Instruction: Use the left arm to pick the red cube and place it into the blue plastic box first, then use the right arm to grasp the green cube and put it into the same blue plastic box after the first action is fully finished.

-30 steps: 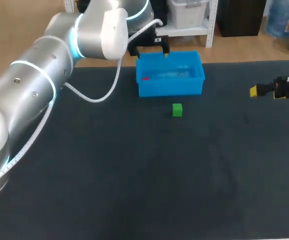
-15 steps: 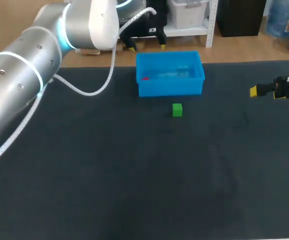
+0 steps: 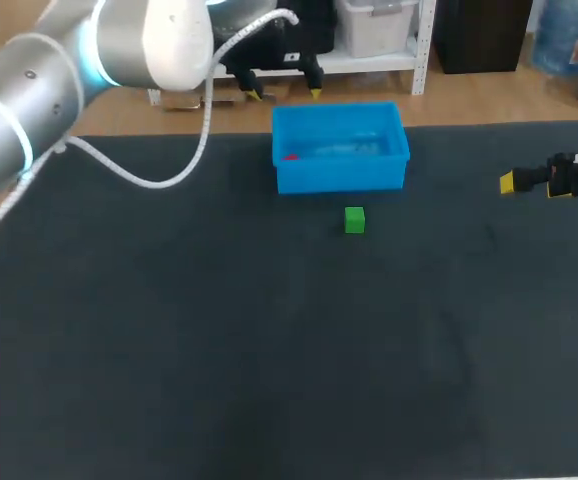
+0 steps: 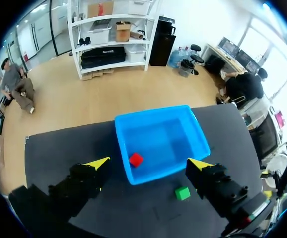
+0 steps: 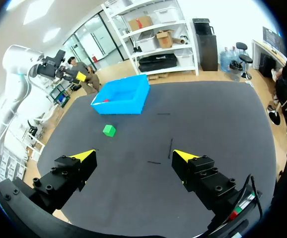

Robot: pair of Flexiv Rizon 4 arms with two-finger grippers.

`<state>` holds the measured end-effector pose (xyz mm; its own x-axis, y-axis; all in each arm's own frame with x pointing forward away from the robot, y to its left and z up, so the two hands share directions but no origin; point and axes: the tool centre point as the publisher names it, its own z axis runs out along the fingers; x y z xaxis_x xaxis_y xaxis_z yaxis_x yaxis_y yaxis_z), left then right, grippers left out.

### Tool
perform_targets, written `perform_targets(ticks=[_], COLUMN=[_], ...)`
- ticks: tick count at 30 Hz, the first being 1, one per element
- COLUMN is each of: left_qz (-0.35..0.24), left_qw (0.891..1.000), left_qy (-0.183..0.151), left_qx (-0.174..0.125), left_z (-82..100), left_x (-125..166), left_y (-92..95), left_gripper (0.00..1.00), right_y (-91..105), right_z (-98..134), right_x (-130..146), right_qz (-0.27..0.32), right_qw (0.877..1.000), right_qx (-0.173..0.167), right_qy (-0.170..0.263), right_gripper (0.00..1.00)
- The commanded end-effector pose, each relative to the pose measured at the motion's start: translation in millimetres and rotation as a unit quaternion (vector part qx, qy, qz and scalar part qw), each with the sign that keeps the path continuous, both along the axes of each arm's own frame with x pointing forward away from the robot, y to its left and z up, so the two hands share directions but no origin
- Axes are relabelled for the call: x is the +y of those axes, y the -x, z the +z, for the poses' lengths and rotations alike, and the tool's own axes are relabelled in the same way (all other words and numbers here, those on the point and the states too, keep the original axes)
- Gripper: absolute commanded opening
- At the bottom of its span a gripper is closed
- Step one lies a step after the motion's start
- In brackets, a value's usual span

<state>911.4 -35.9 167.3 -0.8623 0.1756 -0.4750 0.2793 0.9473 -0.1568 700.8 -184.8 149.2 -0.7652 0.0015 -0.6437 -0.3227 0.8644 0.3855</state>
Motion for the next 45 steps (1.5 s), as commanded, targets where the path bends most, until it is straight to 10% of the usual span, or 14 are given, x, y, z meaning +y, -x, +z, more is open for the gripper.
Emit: perform_targets(ticks=[1, 45], left_qz=[-0.005, -0.126], left_qw=[0.999, 0.990], left_qy=[0.022, 0.045], left_qx=[-0.043, -0.053], left_z=[-1.4, 4.6], left_x=[14, 42], left_y=[31.7, 104.1], left_gripper=[1.00, 1.00], right_y=[0.1, 0.1], right_z=[0, 0], right_x=[0, 0], right_qz=[0.000, 0.000], right_qw=[1.000, 1.000], right_qx=[0.000, 0.000], right_qy=[0.000, 0.000], right_gripper=[1.00, 1.00])
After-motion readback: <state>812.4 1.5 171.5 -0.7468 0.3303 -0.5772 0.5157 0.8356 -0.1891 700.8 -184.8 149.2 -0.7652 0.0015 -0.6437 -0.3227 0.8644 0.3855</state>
